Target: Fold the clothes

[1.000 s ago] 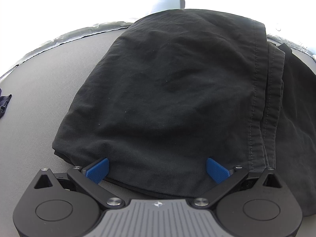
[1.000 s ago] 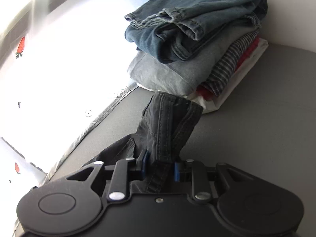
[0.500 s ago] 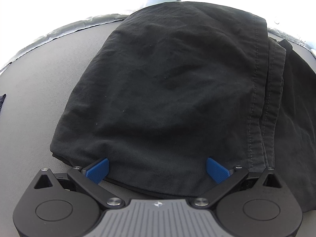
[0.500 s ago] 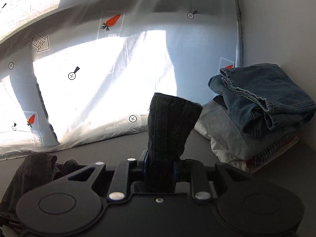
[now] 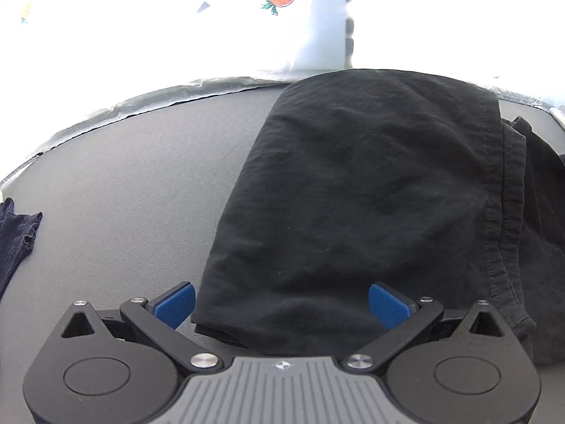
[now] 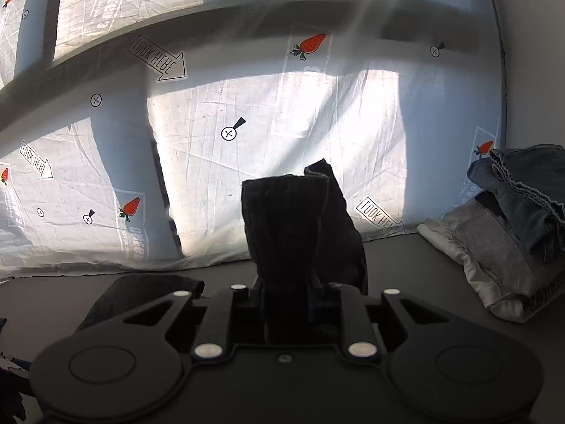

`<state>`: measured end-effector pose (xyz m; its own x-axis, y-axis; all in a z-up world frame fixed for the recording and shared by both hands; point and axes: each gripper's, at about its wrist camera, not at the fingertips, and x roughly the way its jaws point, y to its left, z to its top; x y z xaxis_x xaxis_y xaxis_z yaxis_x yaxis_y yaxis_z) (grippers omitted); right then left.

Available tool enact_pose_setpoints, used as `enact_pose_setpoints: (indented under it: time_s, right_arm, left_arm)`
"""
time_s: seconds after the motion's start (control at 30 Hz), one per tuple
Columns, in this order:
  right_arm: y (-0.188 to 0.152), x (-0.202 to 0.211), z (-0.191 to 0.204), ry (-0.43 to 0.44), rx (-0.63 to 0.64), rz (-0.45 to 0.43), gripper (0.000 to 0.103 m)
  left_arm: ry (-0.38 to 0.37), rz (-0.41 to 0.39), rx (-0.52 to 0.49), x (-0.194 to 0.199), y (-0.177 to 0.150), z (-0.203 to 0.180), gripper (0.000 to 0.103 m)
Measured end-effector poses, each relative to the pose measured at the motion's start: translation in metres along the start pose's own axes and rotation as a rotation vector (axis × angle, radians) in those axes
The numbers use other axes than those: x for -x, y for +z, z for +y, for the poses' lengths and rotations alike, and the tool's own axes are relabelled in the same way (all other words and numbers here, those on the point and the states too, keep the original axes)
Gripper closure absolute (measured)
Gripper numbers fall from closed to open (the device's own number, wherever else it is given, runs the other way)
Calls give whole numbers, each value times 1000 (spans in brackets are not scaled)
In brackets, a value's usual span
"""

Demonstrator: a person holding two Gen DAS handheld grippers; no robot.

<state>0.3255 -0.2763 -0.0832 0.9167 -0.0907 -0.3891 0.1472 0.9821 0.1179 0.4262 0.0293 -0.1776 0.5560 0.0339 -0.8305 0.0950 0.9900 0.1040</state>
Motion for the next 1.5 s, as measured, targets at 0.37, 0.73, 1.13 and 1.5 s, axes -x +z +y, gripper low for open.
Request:
enact_pose_setpoints:
  time_s: [0.37,0.73,1.13,1.5]
  right_arm:
    - [-8,-23,75,38,25,10,82]
    - [-12,-46,163,145,120,25,82]
    - [-41,-59,203,289,215,124,81]
    - [-102,-129,179,393,-43,425,70]
  left_arm:
    - [-146,95,55,-28,-17,57,0]
    - [-206,118,69,-31,-24,71,0]
    - [-204,86,72,-28,-31,68,0]
    - [-207,77,62,-28,-33,67,0]
